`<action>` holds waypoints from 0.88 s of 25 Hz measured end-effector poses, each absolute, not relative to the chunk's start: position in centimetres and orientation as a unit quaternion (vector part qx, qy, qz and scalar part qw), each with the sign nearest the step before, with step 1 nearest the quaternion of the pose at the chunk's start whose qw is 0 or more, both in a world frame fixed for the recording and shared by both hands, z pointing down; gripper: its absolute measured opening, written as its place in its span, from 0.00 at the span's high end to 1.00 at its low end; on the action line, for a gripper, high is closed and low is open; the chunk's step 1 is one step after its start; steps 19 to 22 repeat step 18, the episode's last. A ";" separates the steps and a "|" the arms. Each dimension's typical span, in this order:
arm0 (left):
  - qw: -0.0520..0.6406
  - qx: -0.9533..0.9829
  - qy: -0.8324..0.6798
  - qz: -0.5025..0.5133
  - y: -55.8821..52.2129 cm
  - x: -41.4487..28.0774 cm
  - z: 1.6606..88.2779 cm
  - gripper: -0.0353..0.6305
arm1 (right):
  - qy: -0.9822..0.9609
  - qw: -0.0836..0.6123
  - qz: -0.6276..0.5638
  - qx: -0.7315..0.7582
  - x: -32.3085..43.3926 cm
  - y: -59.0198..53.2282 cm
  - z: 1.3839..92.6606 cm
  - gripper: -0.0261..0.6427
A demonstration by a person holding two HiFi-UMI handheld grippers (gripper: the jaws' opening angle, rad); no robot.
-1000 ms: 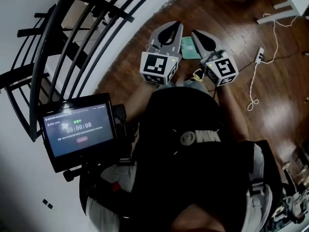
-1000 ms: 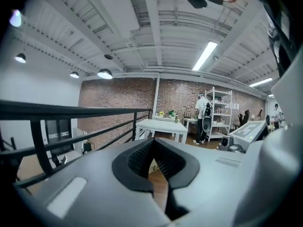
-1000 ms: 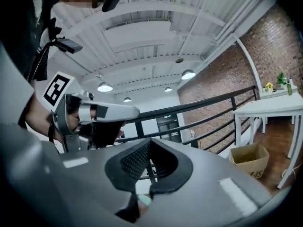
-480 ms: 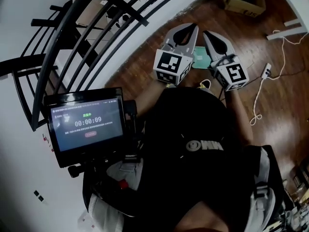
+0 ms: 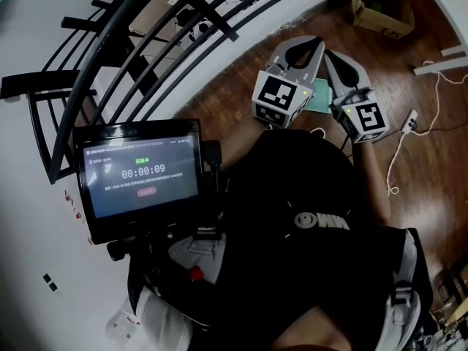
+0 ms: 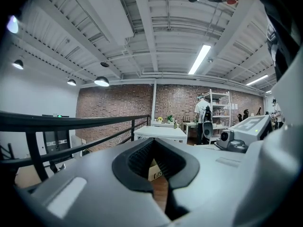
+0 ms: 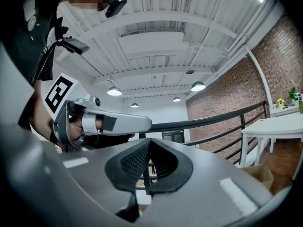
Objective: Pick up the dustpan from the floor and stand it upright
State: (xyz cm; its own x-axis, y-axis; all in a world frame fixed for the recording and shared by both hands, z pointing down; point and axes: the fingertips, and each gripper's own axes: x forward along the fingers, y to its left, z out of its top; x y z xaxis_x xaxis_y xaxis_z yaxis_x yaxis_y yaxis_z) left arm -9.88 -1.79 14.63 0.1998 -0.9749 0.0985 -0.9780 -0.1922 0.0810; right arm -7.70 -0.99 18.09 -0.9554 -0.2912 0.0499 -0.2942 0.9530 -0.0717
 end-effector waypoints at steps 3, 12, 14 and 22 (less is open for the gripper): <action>0.058 0.772 -0.632 0.012 -2.2 -9.1 14.4 0.92 | -0.989 0.017 0.035 0.140 -7.2 -1.0 18.0 0.96; 0.060 0.770 -0.635 0.013 -2.6 -7.4 14.3 0.92 | -0.989 0.014 0.041 0.140 -5.6 -1.5 17.9 0.96; 0.062 0.771 -0.634 0.005 -2.9 -7.1 14.5 0.92 | -0.990 0.012 0.038 0.137 -5.3 -1.8 18.2 0.96; 0.068 0.767 -0.638 0.003 -3.5 -7.2 14.5 0.92 | -0.990 0.014 0.044 0.136 -5.3 -2.4 18.0 0.96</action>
